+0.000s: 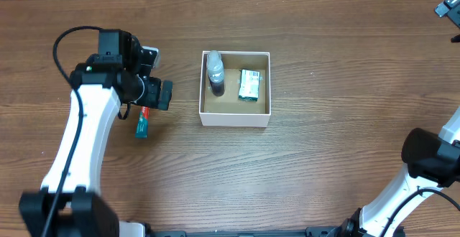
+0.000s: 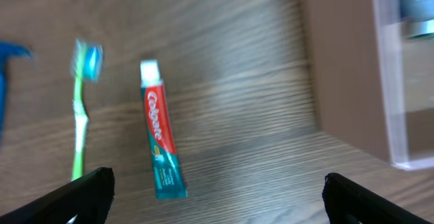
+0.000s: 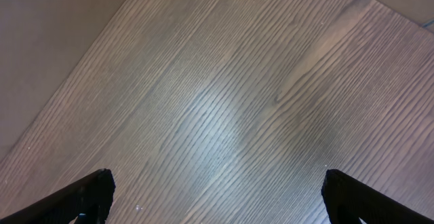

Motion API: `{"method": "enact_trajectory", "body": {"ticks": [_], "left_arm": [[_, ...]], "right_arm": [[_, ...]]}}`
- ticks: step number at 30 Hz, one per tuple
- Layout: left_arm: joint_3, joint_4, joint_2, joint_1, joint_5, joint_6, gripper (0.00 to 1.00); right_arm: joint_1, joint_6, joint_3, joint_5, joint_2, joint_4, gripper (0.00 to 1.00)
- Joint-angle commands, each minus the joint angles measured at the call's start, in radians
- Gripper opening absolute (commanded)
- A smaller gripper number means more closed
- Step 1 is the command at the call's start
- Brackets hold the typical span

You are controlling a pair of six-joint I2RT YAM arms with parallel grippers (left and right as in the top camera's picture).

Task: Pack container
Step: 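Move the left gripper to the Colgate toothpaste tube and grasp it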

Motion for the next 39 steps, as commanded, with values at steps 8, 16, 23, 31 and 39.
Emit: {"method": "enact_trajectory", "body": {"ticks": [8,16,23,31,39], "left_arm": [[0.015,0.044,0.247,0.055,-0.094,-0.118,0.89],[0.015,0.087,0.296,0.055,-0.102,-0.145,0.83],[0.014,0.101,0.299,0.055,-0.128,-0.159,0.68],[0.014,0.113,0.405,0.055,-0.126,-0.189,0.67],[0.014,0.134,0.440,0.055,-0.123,-0.196,0.29]], "right_arm": [[0.002,-0.006,0.012,-0.001,-0.020,0.002,1.00],[0.002,-0.006,0.012,-0.001,-0.020,0.002,1.00],[0.002,-0.006,0.012,-0.001,-0.020,0.002,1.00],[0.002,-0.006,0.012,-0.001,-0.020,0.002,1.00],[0.002,-0.006,0.012,-0.001,-0.020,0.002,1.00]]}}
